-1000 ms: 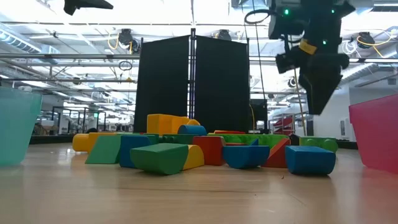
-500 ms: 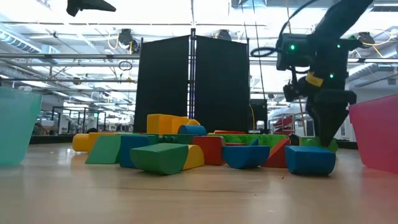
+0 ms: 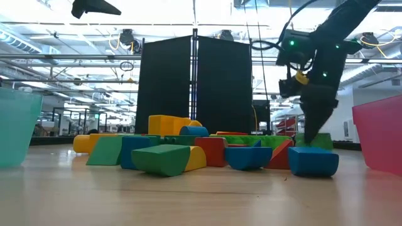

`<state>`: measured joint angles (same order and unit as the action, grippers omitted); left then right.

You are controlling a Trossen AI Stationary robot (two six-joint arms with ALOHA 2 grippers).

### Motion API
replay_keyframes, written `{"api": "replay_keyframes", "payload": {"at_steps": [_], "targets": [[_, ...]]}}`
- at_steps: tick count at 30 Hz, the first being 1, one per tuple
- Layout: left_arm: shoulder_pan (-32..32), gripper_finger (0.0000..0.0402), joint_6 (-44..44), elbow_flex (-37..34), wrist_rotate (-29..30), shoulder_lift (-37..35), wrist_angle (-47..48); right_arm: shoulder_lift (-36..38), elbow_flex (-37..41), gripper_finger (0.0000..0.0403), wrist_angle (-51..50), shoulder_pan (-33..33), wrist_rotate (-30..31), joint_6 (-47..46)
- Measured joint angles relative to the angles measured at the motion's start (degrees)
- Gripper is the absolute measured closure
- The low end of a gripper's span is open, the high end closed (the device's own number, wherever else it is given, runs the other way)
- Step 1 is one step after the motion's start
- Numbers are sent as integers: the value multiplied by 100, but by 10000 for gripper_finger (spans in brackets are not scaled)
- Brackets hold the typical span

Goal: Sort blocks by size
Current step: Put the 2-stud green game piece into the pink bin

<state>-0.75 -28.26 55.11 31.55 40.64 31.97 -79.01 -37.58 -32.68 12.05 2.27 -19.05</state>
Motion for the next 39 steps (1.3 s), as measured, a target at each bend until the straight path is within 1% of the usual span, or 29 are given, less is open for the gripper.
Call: {"api": "replay_keyframes", "payload": {"at_steps": [1,8,10,15,18,23,25,28,31,34,37,39], "targets": [[-1,146,1,0,0,0,0,-12,-10,387,-7,-4,32,-51],[-1,146,1,0,0,-2,-4,-5,-413,401,-210,-30,52,-236],[-2,146,7,0,-2,-2,-5,9,-680,402,-284,-52,52,-235],[-1,146,8,0,-1,-2,0,14,-1442,402,-911,-255,22,-245],[-2,146,10,0,-2,-2,0,80,-2046,402,-1481,-550,-241,-453],[0,146,12,0,-4,-7,10,205,-3020,403,-2064,-1527,-833,-1171],[-1,146,15,0,-7,-4,17,269,-3338,403,-2230,-2050,-888,-1699],[0,146,33,0,-19,-7,31,328,-3614,403,-2420,-2894,-877,-2687],[0,146,59,0,-46,-4,31,359,-3628,403,-2498,-3713,-830,-3846],[0,146,67,0,-50,0,36,321,-3424,403,-2552,-4452,-744,-4857],[0,146,99,0,-61,1,48,271,-3066,403,-2621,-4964,-623,-5568],[0,146,168,0,-68,14,44,271,-2783,403,-2577,-5181,-613,-5941]]}}
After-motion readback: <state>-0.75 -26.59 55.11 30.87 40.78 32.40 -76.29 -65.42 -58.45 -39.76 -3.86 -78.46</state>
